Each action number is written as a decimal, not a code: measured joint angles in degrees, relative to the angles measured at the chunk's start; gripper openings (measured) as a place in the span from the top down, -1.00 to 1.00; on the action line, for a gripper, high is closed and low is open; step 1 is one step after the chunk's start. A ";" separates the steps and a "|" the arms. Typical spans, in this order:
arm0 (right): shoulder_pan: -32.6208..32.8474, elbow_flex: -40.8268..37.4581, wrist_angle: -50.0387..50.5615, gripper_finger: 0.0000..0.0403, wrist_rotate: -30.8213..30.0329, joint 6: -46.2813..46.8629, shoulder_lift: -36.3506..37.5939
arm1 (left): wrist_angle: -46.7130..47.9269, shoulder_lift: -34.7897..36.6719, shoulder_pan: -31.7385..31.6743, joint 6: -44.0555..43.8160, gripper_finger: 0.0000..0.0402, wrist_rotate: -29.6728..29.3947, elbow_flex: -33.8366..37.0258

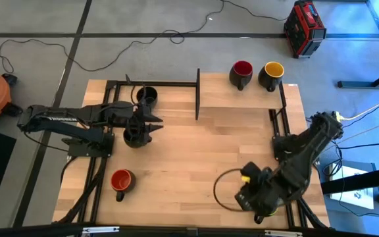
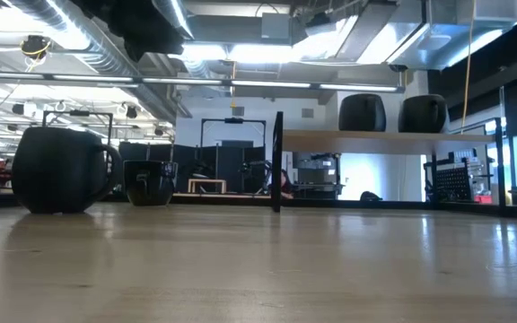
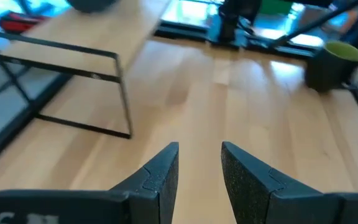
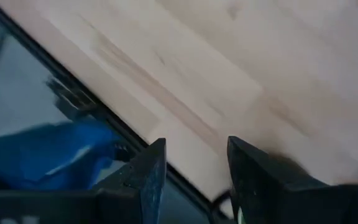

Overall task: Place coffee mugs
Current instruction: Put the green mug on the shelf

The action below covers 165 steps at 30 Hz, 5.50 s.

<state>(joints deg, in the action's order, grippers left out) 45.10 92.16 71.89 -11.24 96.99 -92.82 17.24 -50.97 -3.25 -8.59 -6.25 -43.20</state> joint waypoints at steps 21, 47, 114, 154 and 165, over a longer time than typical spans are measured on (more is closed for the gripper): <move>5.91 0.00 3.44 0.20 16.26 17.14 -12.03 | 1.70 -2.24 4.59 -0.01 0.42 1.28 0.04; 5.35 -11.56 -6.57 0.86 17.10 14.05 -15.58 | 1.68 -2.28 4.57 -0.23 0.42 1.33 0.02; -42.53 3.03 -13.96 0.36 22.34 -56.76 -20.61 | 1.11 -2.30 4.55 0.13 0.42 1.04 -0.04; -4.54 -13.47 -19.32 -0.25 -44.41 6.07 -20.94 | 4.10 -2.30 4.55 -3.30 0.42 1.26 -0.04; -7.41 -13.71 -20.77 -0.08 -49.77 5.66 -27.38 | 4.38 -2.30 4.55 -1.47 0.42 0.63 -0.04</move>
<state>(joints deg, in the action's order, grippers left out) 37.69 78.45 51.12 -61.00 102.65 -120.19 21.62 -53.28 1.30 -10.07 -5.63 -43.24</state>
